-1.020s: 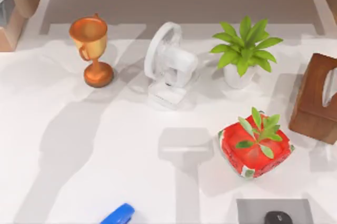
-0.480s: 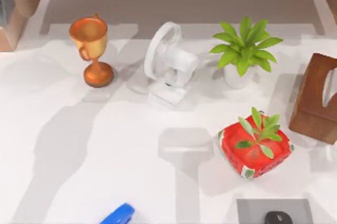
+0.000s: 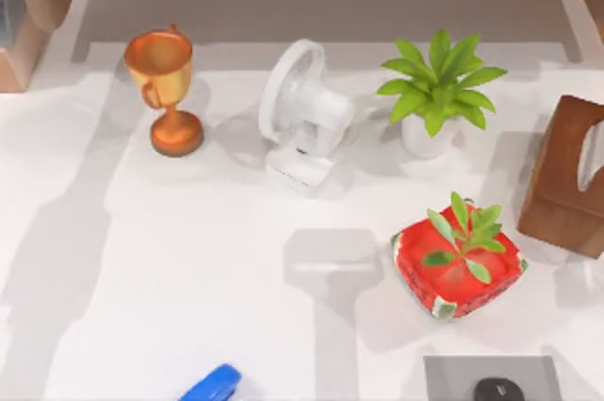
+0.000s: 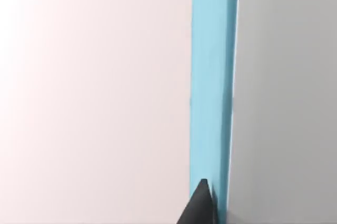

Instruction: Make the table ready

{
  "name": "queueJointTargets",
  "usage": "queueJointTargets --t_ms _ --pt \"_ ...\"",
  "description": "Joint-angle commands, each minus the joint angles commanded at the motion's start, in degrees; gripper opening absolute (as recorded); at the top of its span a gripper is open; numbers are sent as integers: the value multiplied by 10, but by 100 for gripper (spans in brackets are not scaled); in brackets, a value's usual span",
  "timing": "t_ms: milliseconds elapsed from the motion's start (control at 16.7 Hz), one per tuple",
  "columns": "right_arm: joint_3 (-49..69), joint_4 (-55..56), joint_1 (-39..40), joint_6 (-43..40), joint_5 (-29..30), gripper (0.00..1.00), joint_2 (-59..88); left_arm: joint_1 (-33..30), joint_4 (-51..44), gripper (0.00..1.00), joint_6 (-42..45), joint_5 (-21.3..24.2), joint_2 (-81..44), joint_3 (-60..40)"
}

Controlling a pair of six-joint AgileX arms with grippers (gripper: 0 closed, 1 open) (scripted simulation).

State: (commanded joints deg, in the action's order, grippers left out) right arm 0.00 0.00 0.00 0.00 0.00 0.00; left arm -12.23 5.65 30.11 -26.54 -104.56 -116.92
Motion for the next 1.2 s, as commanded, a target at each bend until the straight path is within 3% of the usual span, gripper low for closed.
queueJointTargets --t_ms 360,660,900,1200 --pt "0 0 0 0 0 100 0 264 88 0 238 78 2 202" --pt "0 0 0 0 0 100 0 441 153 0 427 191 -20 402" --pt "0 0 0 0 0 100 0 506 205 0 553 311 -26 537" --pt "0 0 0 0 0 100 0 473 273 0 656 474 -14 626"
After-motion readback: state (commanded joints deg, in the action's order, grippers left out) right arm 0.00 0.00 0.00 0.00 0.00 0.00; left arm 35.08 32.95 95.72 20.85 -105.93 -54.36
